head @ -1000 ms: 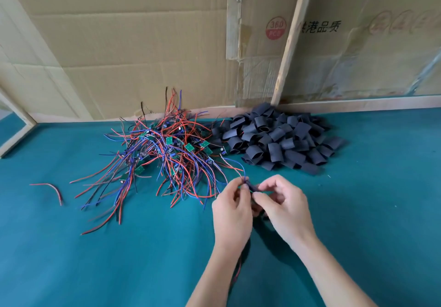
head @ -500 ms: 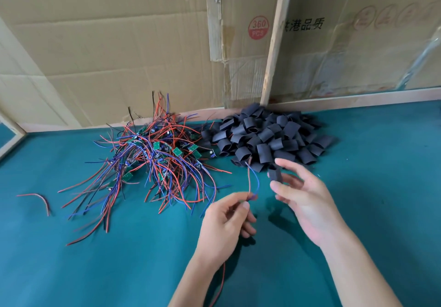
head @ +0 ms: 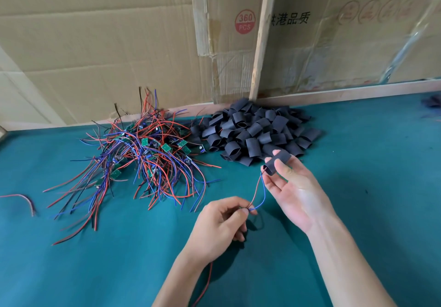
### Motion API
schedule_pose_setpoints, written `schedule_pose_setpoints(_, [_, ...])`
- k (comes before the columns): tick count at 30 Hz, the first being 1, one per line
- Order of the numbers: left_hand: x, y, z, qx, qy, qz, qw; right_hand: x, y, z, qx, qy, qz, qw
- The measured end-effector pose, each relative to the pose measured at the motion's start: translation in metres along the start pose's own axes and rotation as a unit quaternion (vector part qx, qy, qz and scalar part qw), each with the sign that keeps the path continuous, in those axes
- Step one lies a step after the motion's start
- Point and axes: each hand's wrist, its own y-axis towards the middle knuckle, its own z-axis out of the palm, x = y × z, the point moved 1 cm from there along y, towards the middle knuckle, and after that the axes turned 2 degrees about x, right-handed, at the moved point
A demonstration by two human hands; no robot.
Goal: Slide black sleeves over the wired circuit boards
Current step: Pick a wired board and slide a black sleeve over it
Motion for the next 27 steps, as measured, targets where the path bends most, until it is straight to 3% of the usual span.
schedule_pose_setpoints(3, [-0.002, 0.0, 0.0, 0.002, -0.002, -0.003, 1.0, 0.001, -0.001, 0.004, 0.023, -0.013, -0.005, 1.0])
schedule_pose_setpoints(7, [-0.003, 0.0, -0.001, 0.001, -0.02, -0.007, 1.0, 0.0, -0.003, 0.007, 0.042, -0.14, -0.001, 0.989])
schedule_pose_setpoints(10, [-0.005, 0.001, -0.006, -0.004, -0.044, -0.012, 0.999, -0.003, -0.006, 0.009, 0.085, -0.173, 0.032, 0.981])
schedule_pose_setpoints(16, [-0.005, 0.0, -0.012, -0.006, -0.098, -0.005, 0.995, 0.002, -0.004, 0.005, 0.072, -0.157, 0.022, 0.985])
schedule_pose_setpoints(22, [-0.006, 0.003, -0.024, -0.009, -0.211, -0.006, 0.977, -0.002, -0.004, 0.007, 0.103, -0.155, 0.04, 0.982])
schedule_pose_setpoints(27, [-0.005, 0.007, -0.025, -0.011, -0.245, 0.003, 0.97, -0.027, -0.004, 0.023, 0.126, -0.141, 0.048, 0.981])
